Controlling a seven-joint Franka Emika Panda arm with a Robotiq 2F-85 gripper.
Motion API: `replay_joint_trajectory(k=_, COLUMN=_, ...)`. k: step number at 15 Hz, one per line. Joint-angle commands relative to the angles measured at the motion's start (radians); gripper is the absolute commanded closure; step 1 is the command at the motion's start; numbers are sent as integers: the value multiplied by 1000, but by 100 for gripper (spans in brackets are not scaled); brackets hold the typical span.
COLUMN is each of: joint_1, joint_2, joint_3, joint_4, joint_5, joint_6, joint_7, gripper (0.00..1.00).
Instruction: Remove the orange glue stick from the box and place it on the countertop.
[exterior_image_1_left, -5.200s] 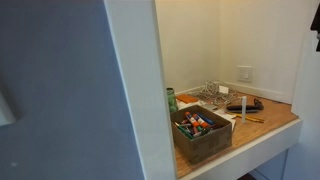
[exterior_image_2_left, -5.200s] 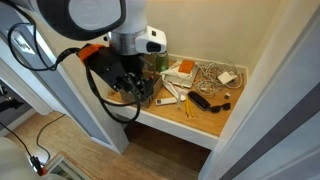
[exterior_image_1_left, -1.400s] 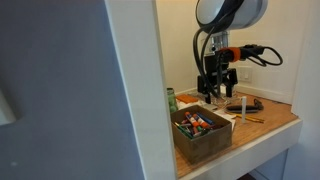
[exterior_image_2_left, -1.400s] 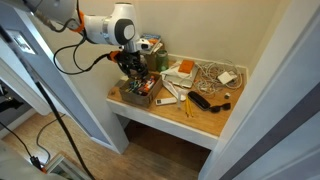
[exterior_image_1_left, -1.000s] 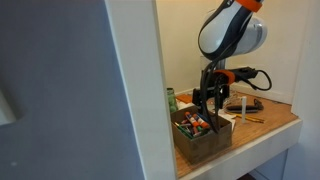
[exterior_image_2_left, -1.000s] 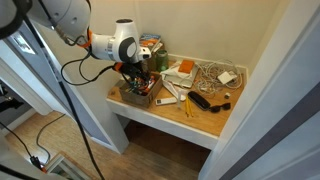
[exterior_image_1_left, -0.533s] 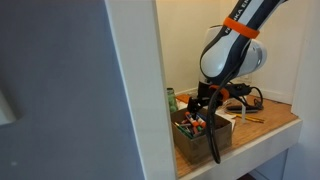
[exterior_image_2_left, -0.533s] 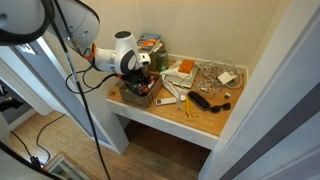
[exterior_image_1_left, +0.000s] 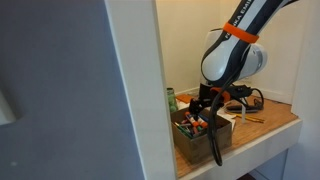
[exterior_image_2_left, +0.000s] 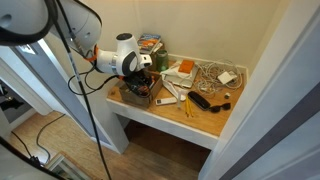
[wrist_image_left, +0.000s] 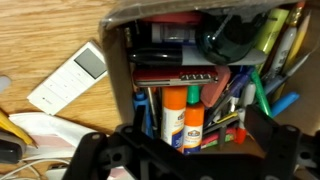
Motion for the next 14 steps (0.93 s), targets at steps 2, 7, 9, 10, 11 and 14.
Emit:
replay_joint_trajectory(k=2, joint_1=70, joint_2=30, joint_3=-94, joint_4=9, joint_5=-92, joint_6=51, joint_7=76, gripper=0)
replay_joint_trajectory(k=7, joint_1=97, joint_2=64, joint_3=-116, joint_4=14, joint_5=-83, joint_6=114, joint_7=77, gripper=0)
replay_joint_trajectory(k=9, joint_1=106, joint_2=69, joint_3=-120, joint_4=15, joint_5=-84, joint_6=121, joint_7=76, gripper=0)
replay_joint_trajectory(k=10, joint_1=111, joint_2=71, joint_3=-126, joint_4=17, joint_5=-89, joint_6=124, joint_7=80, gripper=0)
replay_joint_trajectory(k=11, joint_1=114, joint_2=71, joint_3=-125, joint_4=18, joint_5=-88, joint_6=128, joint_7=78, gripper=0)
replay_joint_trajectory(k=14, joint_1=150, joint_2=62, joint_3=-147, joint_4=12, joint_5=-100, joint_6=148, joint_7=86, gripper=0)
